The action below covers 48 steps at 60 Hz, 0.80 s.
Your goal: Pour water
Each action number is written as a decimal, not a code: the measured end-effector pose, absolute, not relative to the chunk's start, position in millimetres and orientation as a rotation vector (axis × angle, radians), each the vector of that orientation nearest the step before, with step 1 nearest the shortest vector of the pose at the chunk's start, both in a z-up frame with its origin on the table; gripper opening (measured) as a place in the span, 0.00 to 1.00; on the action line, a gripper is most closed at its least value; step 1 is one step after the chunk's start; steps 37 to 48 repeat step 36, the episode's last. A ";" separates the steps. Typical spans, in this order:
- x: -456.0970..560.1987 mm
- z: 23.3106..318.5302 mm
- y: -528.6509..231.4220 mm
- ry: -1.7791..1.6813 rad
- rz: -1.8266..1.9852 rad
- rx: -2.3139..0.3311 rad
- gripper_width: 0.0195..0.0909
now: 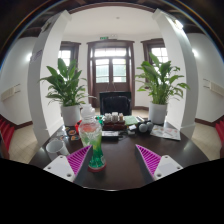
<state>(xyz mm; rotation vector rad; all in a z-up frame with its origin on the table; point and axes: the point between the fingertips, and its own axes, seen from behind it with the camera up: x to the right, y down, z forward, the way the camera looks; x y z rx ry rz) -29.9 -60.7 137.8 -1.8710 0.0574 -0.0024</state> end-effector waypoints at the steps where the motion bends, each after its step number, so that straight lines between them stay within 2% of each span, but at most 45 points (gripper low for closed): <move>1: -27.7 140.6 -62.8 0.060 -0.006 -1.868 0.93; 15: -11.8 167.0 -79.6 0.064 -0.022 -1.819 0.93; 48: -9.2 167.3 -80.1 0.071 -0.029 -1.814 0.93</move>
